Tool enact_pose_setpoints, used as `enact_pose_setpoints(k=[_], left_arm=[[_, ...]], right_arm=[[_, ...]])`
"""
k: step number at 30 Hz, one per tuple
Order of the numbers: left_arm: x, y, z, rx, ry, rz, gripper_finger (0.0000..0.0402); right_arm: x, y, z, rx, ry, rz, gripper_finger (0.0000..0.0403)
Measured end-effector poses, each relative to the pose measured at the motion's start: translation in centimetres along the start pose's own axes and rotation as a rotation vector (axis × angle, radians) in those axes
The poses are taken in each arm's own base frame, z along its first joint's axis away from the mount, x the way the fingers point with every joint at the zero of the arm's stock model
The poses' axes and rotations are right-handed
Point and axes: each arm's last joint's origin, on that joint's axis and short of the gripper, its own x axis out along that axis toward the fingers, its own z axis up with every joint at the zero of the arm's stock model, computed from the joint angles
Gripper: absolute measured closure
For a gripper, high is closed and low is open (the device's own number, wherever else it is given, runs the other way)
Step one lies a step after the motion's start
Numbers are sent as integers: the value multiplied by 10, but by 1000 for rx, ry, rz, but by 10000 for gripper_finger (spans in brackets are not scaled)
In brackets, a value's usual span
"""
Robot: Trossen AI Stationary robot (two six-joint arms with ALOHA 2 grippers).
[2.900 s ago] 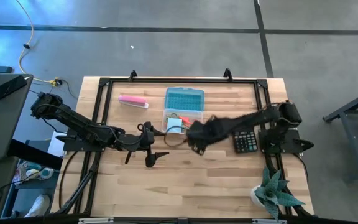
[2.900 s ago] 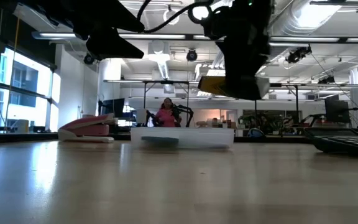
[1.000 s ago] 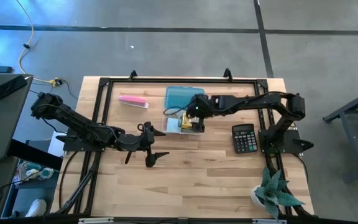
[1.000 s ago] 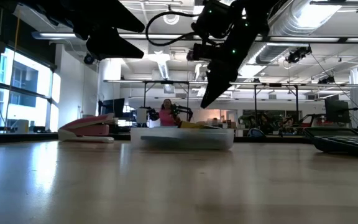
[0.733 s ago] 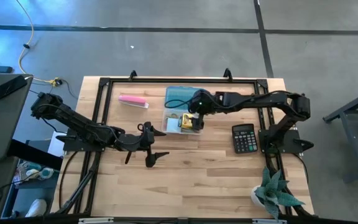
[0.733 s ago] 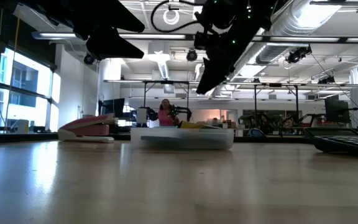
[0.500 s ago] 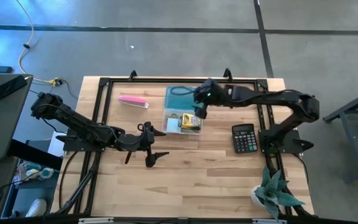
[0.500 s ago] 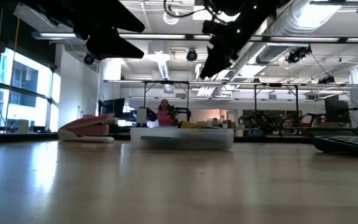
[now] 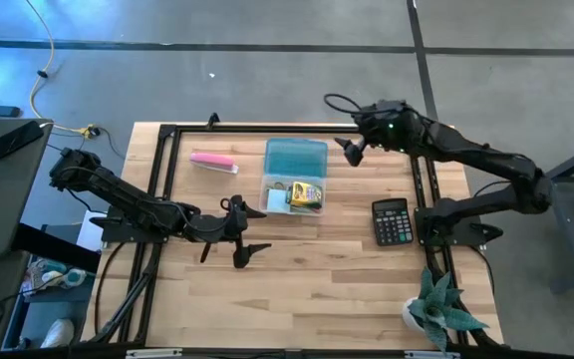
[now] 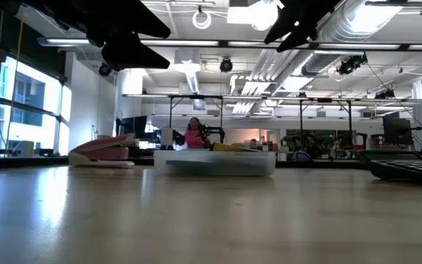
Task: Pack school essentials
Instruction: Close the blue supply box
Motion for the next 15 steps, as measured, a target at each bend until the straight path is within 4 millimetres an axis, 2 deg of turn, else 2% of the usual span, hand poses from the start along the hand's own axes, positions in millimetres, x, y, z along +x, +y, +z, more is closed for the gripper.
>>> enact_pose_setpoints(k=[3, 8, 12, 15], left_arm=[[0, 0, 0, 0, 0, 0, 2], [0, 0, 0, 0, 0, 0, 2], [0, 0, 0, 0, 0, 0, 2], [0, 0, 0, 0, -3, 9, 2]], right_arm=[[0, -4, -14, 39, 31, -13, 9], [22, -2, -52, 95, 86, -25, 9], [35, 2, -71, 145, 62, 5, 9], [42, 4, -78, 216, -10, 24, 9]])
